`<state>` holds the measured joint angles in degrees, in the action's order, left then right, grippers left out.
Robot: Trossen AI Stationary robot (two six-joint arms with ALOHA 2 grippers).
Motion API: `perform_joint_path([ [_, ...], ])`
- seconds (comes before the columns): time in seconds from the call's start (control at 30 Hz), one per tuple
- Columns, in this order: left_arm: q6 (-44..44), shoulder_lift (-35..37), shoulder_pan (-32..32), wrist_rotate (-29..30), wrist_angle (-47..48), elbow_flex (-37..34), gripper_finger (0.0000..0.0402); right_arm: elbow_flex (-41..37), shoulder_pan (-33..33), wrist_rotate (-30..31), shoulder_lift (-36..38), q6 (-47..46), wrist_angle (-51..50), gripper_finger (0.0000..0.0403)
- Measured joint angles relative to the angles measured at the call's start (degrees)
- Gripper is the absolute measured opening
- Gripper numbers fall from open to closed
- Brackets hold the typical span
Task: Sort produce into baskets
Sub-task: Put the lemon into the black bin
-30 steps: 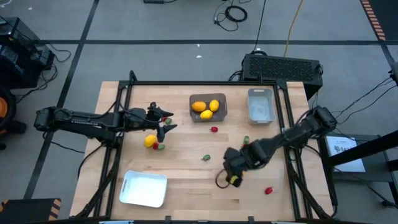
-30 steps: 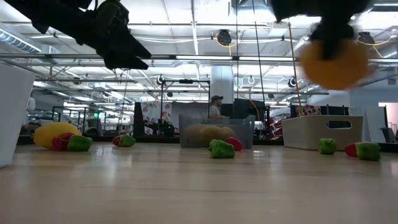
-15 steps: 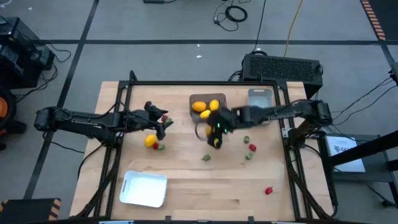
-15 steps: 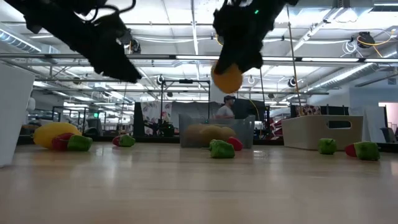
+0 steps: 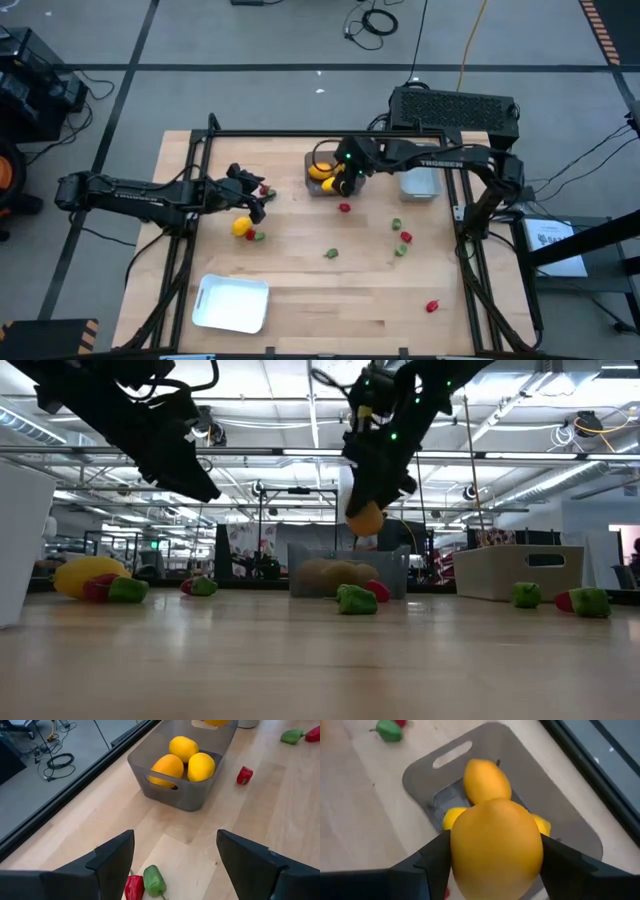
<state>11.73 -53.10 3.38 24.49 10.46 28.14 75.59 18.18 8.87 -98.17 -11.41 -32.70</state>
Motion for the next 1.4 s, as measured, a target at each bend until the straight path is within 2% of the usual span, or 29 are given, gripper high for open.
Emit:
perform_joint_path([
  [0.33,1.40,0.00,-0.02,-0.02,1.05,-0.05,0.0290,-0.04,1.30,0.03,-3.90,0.73,-2.93,0.0270],
  [0.8,1.49,0.00,-0.02,-0.09,1.27,-0.05,0.0290,0.00,1.30,0.08,-4.04,1.88,-3.59,0.0295],
  [0.97,2.99,0.02,-0.02,-0.31,3.04,-0.05,0.0290,3.98,0.61,-0.93,-3.52,2.69,-10.47,0.0293],
  [1.1,5.72,0.02,-0.02,-2.25,7.27,-0.05,0.0290,7.53,-2.46,-5.50,-3.47,1.75,-18.85,0.0293],
  [1.3,13.03,0.02,-0.03,-14.00,9.65,-0.05,0.0290,9.40,-10.89,-7.81,-3.47,0.08,-24.70,0.0293],
  [1.4,18.74,0.02,-0.02,-14.50,16.01,1.15,0.0290,9.40,-16.23,-8.84,-3.47,-1.21,-24.86,0.0293],
])
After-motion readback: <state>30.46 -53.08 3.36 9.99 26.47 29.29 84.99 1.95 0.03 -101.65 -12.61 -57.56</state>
